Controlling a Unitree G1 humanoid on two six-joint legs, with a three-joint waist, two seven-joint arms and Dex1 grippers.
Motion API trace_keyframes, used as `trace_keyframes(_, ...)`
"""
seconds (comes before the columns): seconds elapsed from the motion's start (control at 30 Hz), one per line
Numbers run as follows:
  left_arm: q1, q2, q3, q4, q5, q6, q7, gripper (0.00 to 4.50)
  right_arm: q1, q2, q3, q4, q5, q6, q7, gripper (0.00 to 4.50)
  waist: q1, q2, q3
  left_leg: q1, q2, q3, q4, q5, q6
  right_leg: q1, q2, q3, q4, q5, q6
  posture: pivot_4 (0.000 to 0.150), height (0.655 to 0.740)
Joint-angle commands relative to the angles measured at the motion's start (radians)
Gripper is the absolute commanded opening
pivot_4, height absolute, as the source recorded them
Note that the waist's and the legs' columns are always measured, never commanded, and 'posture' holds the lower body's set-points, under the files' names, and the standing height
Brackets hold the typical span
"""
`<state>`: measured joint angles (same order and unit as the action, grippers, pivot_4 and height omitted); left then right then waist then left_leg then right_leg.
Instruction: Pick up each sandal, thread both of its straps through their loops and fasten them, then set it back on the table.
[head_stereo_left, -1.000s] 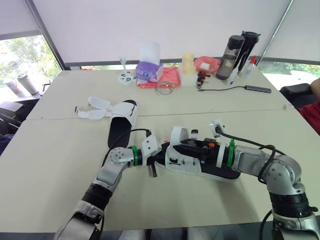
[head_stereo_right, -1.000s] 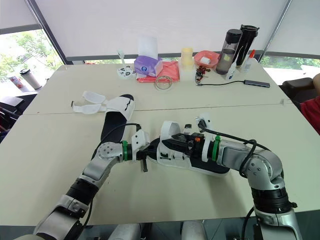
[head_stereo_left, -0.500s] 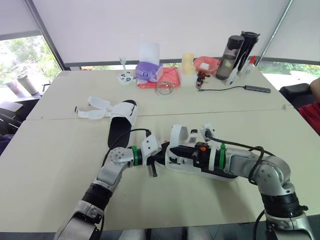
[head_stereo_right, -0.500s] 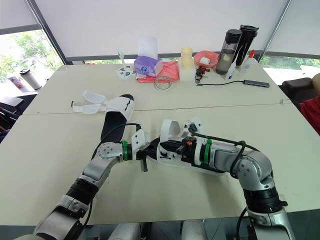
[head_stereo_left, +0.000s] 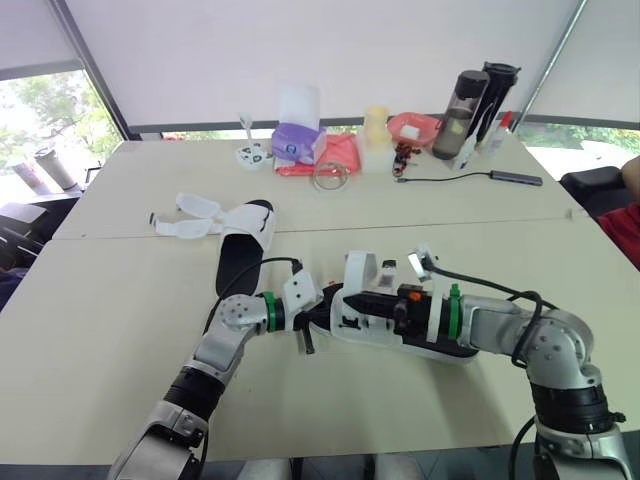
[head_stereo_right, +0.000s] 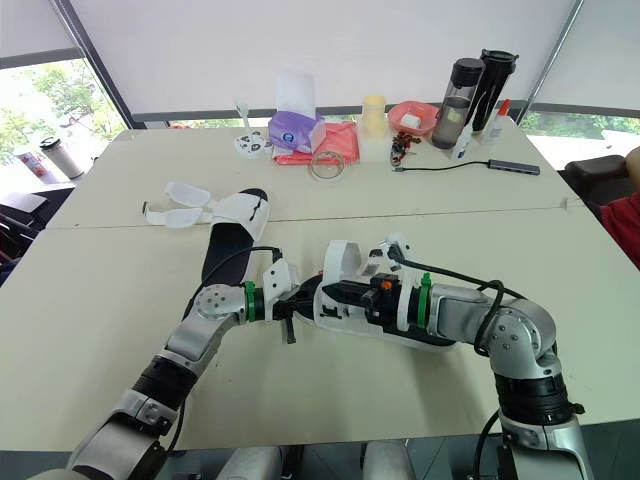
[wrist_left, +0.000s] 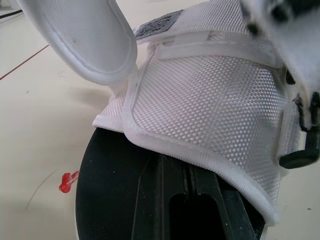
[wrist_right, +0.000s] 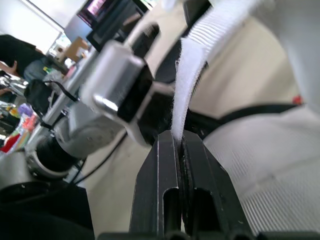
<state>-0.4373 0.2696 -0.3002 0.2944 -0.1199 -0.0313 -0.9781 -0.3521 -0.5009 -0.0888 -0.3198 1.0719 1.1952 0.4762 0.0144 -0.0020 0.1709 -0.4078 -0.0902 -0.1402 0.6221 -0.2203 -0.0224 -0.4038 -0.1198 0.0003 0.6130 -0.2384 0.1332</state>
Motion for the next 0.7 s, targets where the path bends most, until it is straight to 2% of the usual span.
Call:
trace_keyframes(0.03, 0.027, 0.003, -0.036, 0.048, 0.043, 0.022, 0.004, 0.00, 0.006, -0.010, 0.012, -0.023, -0.023, -0.022, 0.016, 0.07, 0.000, 0.000, 0.000, 0.000, 0.000, 0.000, 0.000, 0.000, 0.000, 0.000, 0.000, 0.000, 0.000, 0.000, 0.000, 0.150, 0.7400)
trace_keyframes(0.53, 0.028, 0.003, -0.037, 0.047, 0.044, 0.017, 0.003, 0.00, 0.021, -0.038, 0.095, -0.025, -0.189, -0.129, 0.079, 0.07, 0.000, 0.000, 0.000, 0.000, 0.000, 0.000, 0.000, 0.000, 0.000, 0.000, 0.000, 0.000, 0.000, 0.000, 0.001, 0.150, 0.7400)
trace_keyframes(0.7, 0.032, 0.006, -0.037, 0.044, 0.045, 0.020, 0.004, 0.00, 0.038, -0.048, 0.105, -0.052, -0.169, -0.105, 0.115, 0.07, 0.000, 0.000, 0.000, 0.000, 0.000, 0.000, 0.000, 0.000, 0.000, 0.000, 0.000, 0.000, 0.000, 0.000, 0.001, 0.150, 0.7400)
